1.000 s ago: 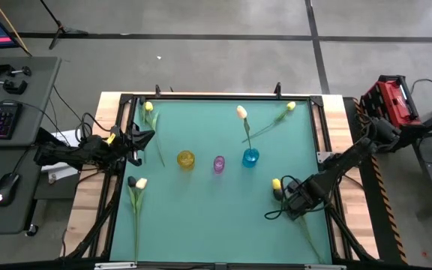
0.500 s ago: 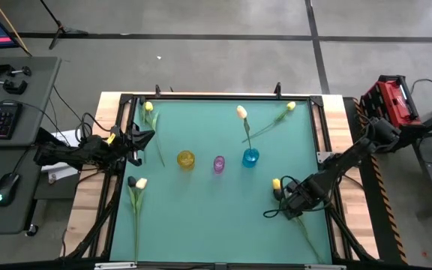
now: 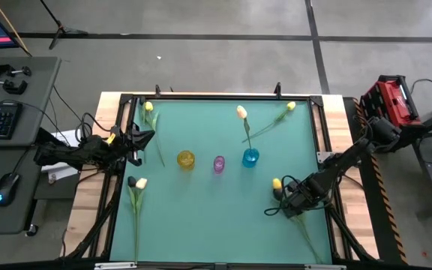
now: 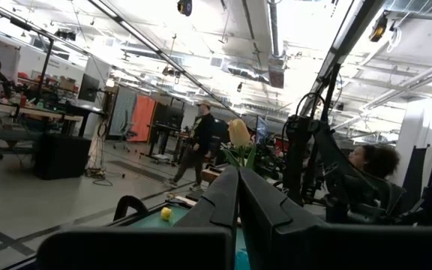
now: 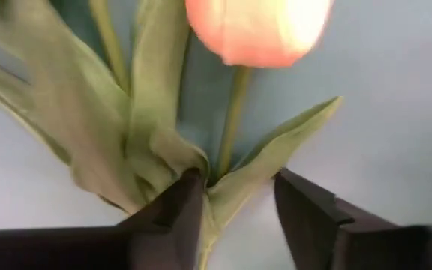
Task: Sort flowers into vase by color
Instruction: Put the right light orange tulip into the blue flower vase
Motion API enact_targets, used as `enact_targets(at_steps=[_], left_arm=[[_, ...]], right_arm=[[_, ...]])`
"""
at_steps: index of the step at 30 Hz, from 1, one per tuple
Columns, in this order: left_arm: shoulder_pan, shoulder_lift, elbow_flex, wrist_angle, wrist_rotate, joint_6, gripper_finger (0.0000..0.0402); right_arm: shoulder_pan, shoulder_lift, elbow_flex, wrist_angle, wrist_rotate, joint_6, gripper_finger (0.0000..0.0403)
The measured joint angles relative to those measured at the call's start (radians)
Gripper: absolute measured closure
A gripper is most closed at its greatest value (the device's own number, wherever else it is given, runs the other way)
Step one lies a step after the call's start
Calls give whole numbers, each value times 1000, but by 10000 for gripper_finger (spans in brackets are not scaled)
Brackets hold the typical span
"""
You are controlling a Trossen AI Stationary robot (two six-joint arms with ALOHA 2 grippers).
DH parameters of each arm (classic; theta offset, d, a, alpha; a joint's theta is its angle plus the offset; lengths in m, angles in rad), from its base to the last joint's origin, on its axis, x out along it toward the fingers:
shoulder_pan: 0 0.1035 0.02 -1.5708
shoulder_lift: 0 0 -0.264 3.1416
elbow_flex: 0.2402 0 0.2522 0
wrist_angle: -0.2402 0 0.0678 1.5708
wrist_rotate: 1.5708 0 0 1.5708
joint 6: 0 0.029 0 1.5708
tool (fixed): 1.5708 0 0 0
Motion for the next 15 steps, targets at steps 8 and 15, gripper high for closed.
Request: enact_targets(at_steps=[8,15], left_arm=[[0,0,0,0,0,0,401],[0,0,0,0,0,0,401]], right_arm=[[-6,-61,121,-211,78,-82,391],[-76,-231,313,-444,568,-140,401]])
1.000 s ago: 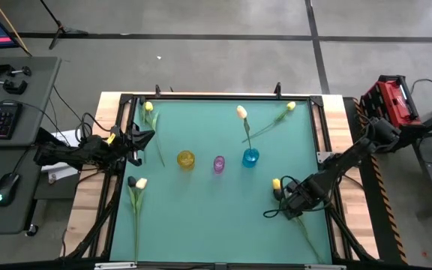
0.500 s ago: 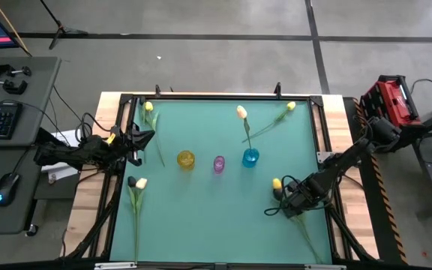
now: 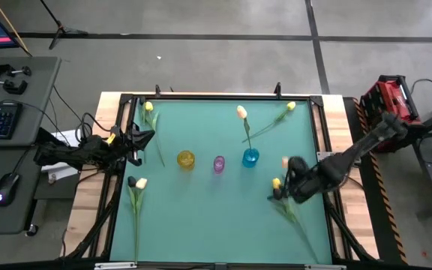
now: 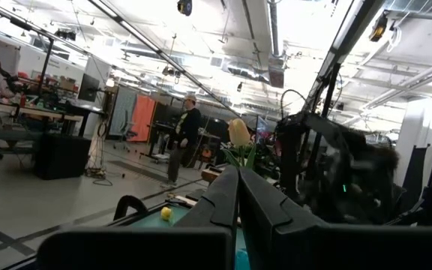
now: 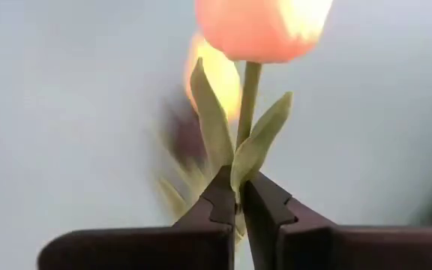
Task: Sort flowers into vase by color
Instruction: Put the right light orange tulip into the blue flower vase
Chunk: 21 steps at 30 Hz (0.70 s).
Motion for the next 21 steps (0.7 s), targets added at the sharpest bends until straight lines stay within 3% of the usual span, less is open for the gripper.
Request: enact_targets(at_steps=[6,10,14,18,21], left_arm=[[0,0,0,0,0,0,401],[0,0,0,0,0,0,401],[0,0,0,0,0,0,401],[0,0,0,0,0,0,401],[0,0,0,0,0,0,401]], right_arm=[[-108,-168,94,68,551,-267,402],[-184,-265,115,223,800,-576,402],[-254,-340,88,464,813,-854,402],[-329,-354,58,665,686,-1051,402],[-385,-328,52,703,601,-1104,403]])
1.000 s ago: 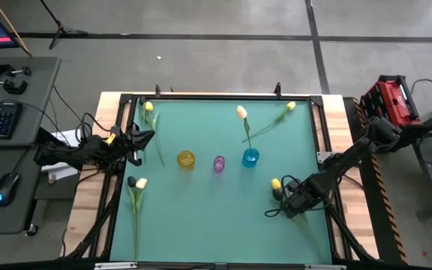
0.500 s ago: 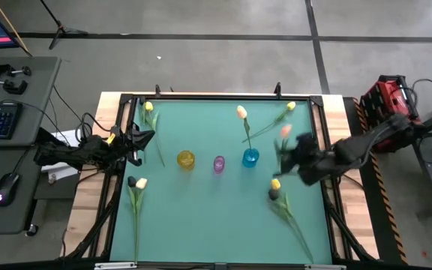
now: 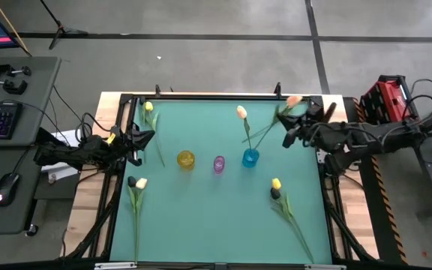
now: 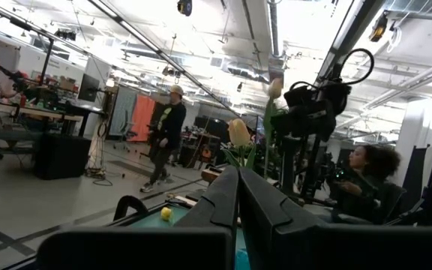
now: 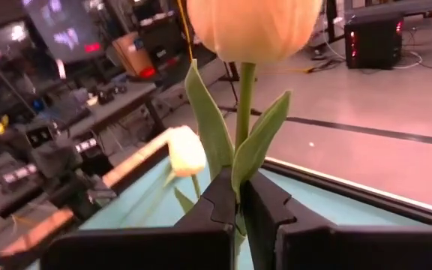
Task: Sort flowers into vase by color
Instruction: Put the right light orange tulip into the blue flower vase, then put the right black tulip into the purple flower vase
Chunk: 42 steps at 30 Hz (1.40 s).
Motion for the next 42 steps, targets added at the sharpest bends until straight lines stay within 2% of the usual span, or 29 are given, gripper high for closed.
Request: enact_targets(at_steps=[11,16,19,22,27,30,33,37,39,42], left_arm=[[0,0,0,0,0,0,401],[0,0,0,0,0,0,401],[0,0,0,0,0,0,401],[0,0,0,0,0,0,401],[0,0,0,0,0,0,401],[0,0,0,0,0,0,401],[0,0,0,0,0,0,401],[0,0,0,0,0,0,401],[0,0,0,0,0,0,401],[0,0,0,0,0,0,401]], right_arm=[[-102,92,0,-7,-136,-47,403],[-114,109,0,-7,-244,-39,401],[-113,111,0,-27,-305,-14,386],[-113,108,0,-70,-372,32,343],[-113,108,15,-188,-479,128,227],[-113,108,43,-294,-615,137,160],[-113,108,70,-415,-749,171,111],[-103,107,83,-569,-921,268,83],[-86,108,80,-634,-1023,315,81],[-38,108,50,-695,-1119,397,84]])
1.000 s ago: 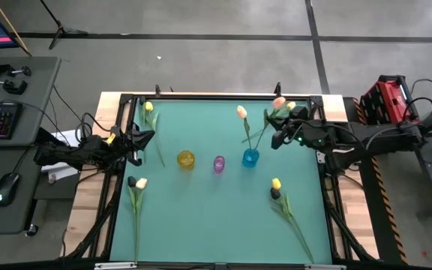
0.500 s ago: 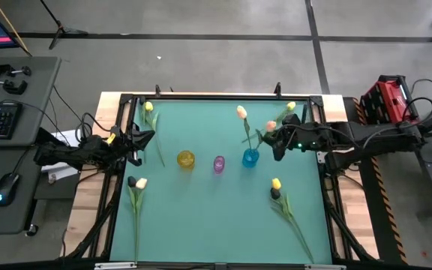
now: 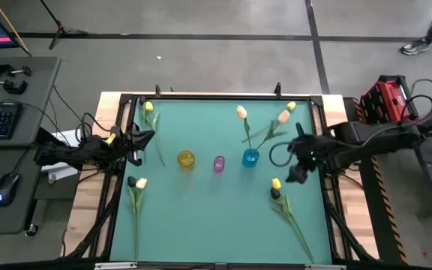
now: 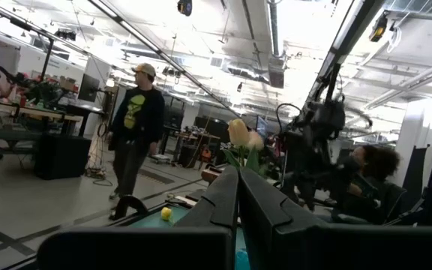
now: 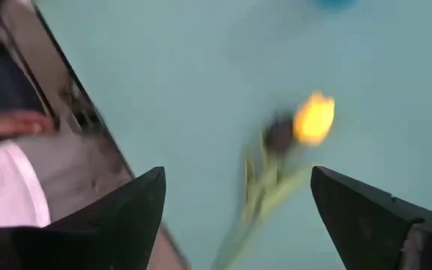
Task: Sort flowers into vase by color
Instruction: Put the right black tulip into the purple flower vase
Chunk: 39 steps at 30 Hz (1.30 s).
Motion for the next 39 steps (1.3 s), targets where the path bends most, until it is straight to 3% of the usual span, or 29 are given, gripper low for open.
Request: enact_targets(at_steps=[5,13,16,23,30,39], left_arm=[[0,0,0,0,0,0,401],[0,0,0,0,0,0,401],[0,0,0,0,0,0,401],[0,0,0,0,0,0,401],[0,0,0,0,0,0,401],[0,0,0,0,0,0,401]], right_arm=[[122,0,-133,70,-64,173,97],[306,1,-426,606,-85,450,116],[346,21,-471,716,-79,507,125],[397,155,-448,718,-80,487,149],[410,369,-374,698,-77,487,155],[408,604,-179,420,-47,483,155]])
